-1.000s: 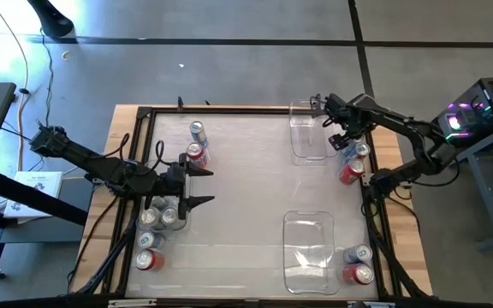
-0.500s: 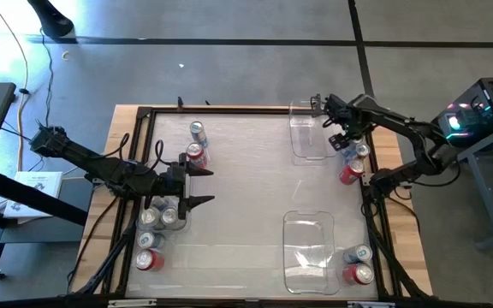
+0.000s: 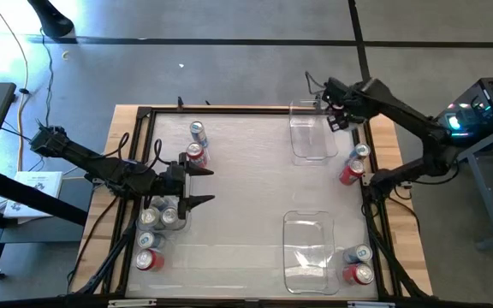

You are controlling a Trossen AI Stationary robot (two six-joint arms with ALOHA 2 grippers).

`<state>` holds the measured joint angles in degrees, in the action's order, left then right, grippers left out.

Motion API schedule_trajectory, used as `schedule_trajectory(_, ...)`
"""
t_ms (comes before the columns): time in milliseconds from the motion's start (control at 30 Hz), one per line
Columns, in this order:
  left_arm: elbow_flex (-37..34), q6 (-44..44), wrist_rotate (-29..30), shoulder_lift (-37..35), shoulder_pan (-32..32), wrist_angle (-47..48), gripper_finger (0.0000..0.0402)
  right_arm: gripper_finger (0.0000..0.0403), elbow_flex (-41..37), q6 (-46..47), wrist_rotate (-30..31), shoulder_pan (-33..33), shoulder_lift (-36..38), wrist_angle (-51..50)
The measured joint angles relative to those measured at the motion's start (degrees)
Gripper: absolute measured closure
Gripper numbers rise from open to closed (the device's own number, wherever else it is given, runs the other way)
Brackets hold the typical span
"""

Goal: Sort soda cans
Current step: Put the blue and white soda can into the middle left transparent bin

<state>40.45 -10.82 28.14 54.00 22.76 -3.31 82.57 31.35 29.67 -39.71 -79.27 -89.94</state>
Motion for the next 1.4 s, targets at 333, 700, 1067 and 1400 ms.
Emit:
schedule_trajectory(333,0.0,0.0,1.2,0.0,0.0,0.0,0.0055,0.0123,20.4,-1.8,-3.2,13.4,0.3,0.2)
schedule_trajectory(700,0.0,-0.4,4.2,0.0,0.0,2.1,0.0055,0.0123,23.9,4.4,-18.4,45.5,-12.8,16.1)
schedule_trajectory(1067,0.0,-1.1,6.6,0.0,0.0,2.4,0.0055,0.0123,23.9,1.8,-25.8,54.5,-33.0,26.9)
schedule_trajectory(1400,0.0,-2.4,7.1,0.0,-0.7,6.9,0.0055,0.0123,23.9,0.4,-24.3,52.4,-40.0,24.7)
